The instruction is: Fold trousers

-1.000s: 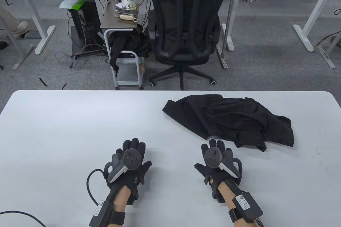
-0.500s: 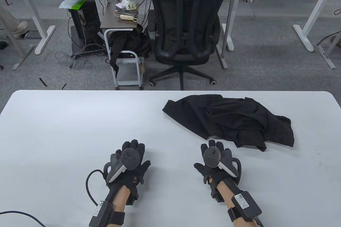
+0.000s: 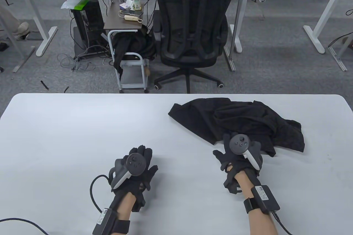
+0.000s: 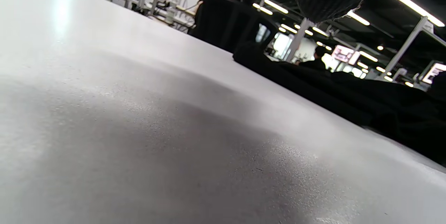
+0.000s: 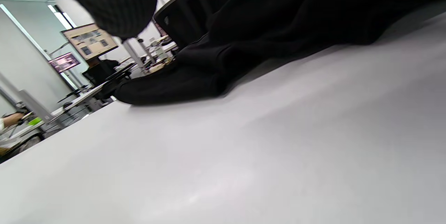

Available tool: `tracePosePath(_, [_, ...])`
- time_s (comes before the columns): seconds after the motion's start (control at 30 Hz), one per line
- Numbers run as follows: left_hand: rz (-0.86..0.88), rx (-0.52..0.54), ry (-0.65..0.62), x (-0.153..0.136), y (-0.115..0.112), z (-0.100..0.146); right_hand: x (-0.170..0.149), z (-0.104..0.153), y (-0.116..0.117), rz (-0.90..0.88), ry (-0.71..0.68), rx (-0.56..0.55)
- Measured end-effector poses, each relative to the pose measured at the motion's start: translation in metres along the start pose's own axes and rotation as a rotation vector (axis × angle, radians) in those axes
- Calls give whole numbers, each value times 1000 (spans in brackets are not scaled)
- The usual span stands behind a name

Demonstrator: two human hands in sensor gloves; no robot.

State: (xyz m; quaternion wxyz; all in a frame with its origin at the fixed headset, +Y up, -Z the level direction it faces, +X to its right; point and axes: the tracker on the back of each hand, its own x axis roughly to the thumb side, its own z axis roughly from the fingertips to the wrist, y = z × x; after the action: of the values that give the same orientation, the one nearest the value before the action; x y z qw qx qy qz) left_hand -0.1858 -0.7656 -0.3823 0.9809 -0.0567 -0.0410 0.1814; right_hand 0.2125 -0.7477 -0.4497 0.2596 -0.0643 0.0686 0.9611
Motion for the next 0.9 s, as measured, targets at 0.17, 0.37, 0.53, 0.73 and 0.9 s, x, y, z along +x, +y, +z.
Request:
tracePosePath(0.17, [-9,-4,5,0,0,0,-22,-21,-21,-107,121,26])
tracePosePath(0.37, [-21,-18,13,-1,-1,-1,-42,-43,-39,-86,220,-53])
tracePosePath(0.53, [-34,-23,24,-3,-1,-2,-46,-60,-41,-14,261,-64])
tracePosePath(0.73, [-34,-28,32,-4,1,-1,-54,-81,-32,43,337,-19])
tracePosePath(0.9, [-38,-31,34,-4,2,-2,-49,-85,-28,173,350,-38])
